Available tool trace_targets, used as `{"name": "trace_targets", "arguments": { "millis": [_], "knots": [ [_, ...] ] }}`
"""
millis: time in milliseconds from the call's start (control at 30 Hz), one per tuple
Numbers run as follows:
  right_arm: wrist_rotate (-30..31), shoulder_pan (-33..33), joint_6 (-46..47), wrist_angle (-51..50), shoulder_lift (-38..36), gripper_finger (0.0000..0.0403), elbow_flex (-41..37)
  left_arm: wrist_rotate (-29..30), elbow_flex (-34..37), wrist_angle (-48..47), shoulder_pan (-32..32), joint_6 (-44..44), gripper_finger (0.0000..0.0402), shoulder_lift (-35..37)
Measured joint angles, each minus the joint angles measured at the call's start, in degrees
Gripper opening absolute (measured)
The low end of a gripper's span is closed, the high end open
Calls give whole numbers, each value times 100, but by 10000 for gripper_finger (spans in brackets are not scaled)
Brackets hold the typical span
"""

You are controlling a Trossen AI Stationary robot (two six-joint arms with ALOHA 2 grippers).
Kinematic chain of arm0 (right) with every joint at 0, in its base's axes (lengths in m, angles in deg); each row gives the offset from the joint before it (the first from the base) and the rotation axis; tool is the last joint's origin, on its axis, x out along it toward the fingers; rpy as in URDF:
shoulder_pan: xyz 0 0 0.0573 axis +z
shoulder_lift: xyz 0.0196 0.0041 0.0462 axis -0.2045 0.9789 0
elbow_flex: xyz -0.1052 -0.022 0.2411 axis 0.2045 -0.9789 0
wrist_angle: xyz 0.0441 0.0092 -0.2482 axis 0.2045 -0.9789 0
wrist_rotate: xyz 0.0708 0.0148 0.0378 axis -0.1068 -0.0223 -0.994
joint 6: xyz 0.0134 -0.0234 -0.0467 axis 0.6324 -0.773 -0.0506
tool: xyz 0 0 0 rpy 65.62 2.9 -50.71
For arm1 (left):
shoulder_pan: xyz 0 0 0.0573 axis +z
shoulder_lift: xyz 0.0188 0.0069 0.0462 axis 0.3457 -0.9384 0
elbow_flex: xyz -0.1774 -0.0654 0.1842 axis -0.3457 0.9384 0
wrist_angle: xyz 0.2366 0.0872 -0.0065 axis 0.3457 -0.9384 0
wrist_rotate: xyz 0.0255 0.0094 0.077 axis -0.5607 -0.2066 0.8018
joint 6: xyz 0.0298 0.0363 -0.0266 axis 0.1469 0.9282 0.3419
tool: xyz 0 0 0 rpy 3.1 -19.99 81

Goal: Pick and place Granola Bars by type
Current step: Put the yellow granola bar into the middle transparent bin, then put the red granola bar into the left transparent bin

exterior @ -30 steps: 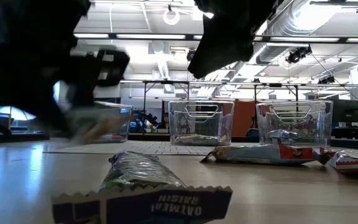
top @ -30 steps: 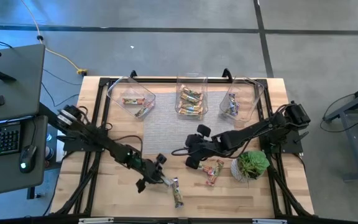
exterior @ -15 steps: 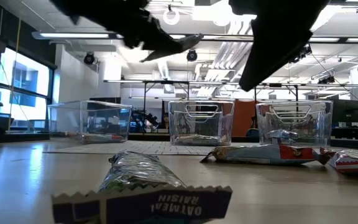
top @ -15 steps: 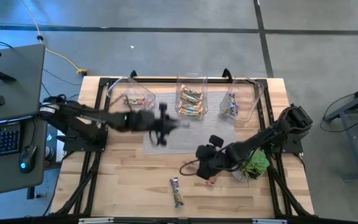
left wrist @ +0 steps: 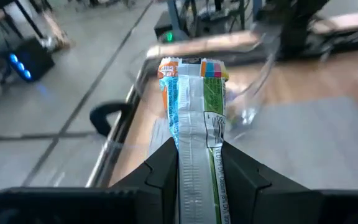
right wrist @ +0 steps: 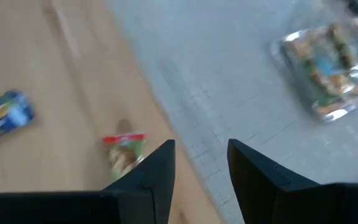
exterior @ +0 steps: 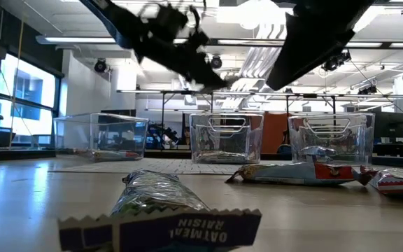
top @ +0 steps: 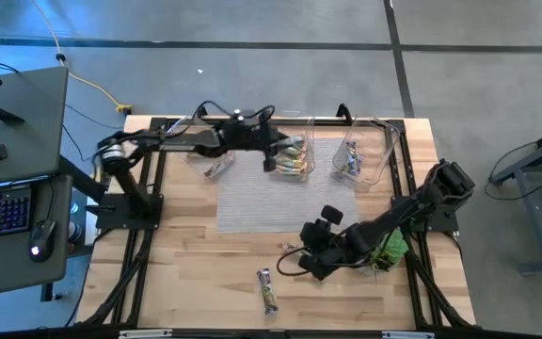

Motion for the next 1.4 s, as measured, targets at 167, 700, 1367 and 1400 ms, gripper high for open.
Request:
{"name": "trace_targets", "arguments": {
  "millis": [167, 700, 1367, 1400],
  "knots": [
    [146, -22, 0, -9, 0, 131, 0, -162, -442, -13, 268, -99, 92, -909],
    [173, -62, -4, -7, 0, 131, 0, -144, -929, -202, 318, -399, 202, -1561],
    [-1561, -303, -1656, 1213, 416, 131, 2, -437, -926, -3408, 320, -405, 205, 1768],
    [-1688, -302, -1578, 1241, 491, 131, 2, -435, -926, -3644, 320, -407, 205, 1924]
  ]
}}
